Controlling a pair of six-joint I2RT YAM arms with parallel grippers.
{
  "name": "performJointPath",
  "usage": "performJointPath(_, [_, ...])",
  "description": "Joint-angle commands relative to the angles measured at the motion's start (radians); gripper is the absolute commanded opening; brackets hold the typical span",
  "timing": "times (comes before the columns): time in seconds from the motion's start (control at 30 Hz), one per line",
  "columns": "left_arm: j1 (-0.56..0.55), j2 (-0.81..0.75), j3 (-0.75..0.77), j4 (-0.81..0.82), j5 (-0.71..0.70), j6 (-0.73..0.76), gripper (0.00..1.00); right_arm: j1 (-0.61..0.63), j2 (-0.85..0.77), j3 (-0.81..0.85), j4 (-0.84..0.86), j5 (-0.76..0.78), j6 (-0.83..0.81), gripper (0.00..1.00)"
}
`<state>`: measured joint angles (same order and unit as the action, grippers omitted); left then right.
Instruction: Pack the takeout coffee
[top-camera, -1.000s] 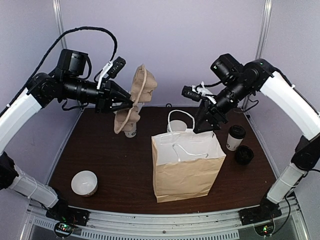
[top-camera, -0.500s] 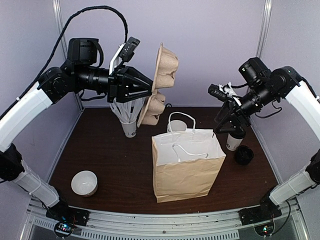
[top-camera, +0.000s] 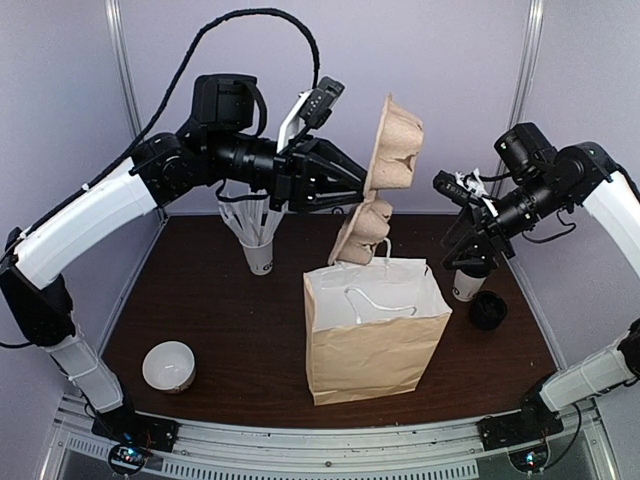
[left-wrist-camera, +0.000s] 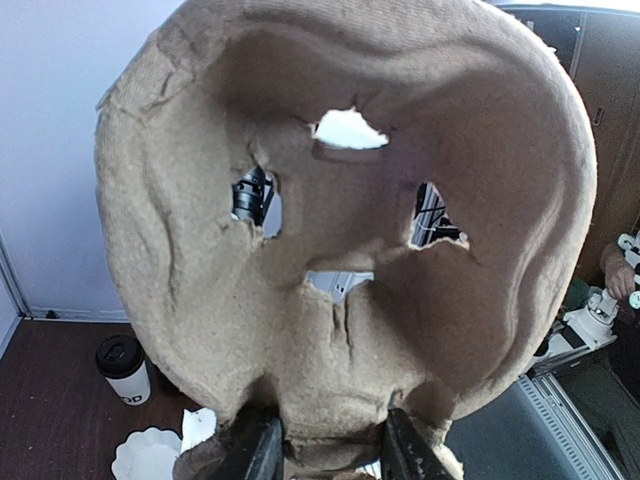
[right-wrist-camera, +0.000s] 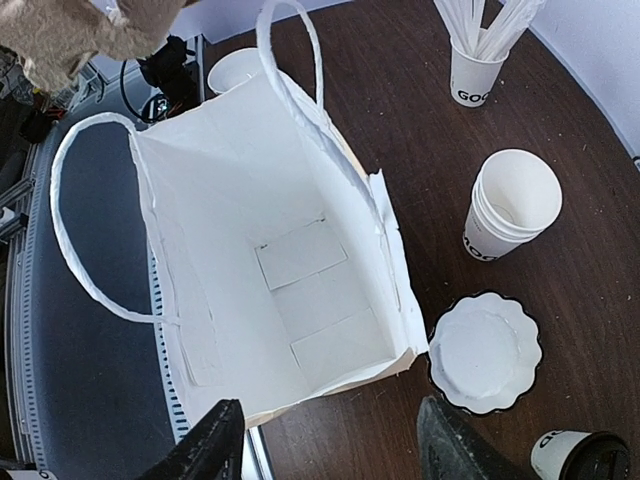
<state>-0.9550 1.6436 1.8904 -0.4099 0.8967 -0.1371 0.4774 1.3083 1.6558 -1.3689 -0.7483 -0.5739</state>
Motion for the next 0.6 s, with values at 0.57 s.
performJointPath(0.57, [-0.108,0.2,0.167,0.023,-0.09,0.117,0.35,-0.032,-0.034,-0.028,-0.038,-0.006,-0.1,0.62])
